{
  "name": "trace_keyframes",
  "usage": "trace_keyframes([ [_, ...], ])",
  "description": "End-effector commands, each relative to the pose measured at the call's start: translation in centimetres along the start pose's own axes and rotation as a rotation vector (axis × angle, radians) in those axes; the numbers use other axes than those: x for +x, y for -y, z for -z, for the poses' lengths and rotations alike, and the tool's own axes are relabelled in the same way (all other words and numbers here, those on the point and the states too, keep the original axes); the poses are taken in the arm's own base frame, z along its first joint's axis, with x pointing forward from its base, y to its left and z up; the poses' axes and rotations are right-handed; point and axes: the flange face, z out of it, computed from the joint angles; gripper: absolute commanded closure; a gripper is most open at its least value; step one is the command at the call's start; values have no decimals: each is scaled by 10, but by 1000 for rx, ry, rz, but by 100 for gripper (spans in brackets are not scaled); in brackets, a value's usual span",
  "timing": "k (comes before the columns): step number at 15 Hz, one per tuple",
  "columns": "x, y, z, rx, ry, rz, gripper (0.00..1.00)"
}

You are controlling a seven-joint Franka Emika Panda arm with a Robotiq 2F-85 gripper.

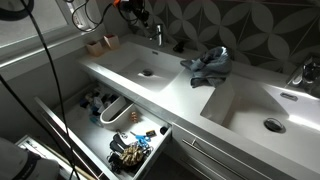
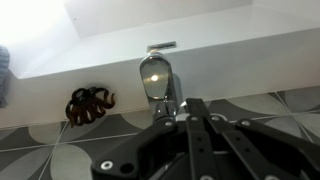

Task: Open and close the tap

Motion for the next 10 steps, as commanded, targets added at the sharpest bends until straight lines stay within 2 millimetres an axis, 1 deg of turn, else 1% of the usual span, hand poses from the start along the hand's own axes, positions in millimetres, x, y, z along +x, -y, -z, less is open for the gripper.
trace_keyframes([
  [1, 1, 12, 7, 45, 31, 11, 100],
  [4, 1, 25, 11, 79, 38, 7, 100],
  [6, 4, 31, 11, 96, 19, 1, 100],
  [10, 10, 33, 0, 109, -6, -4, 100],
])
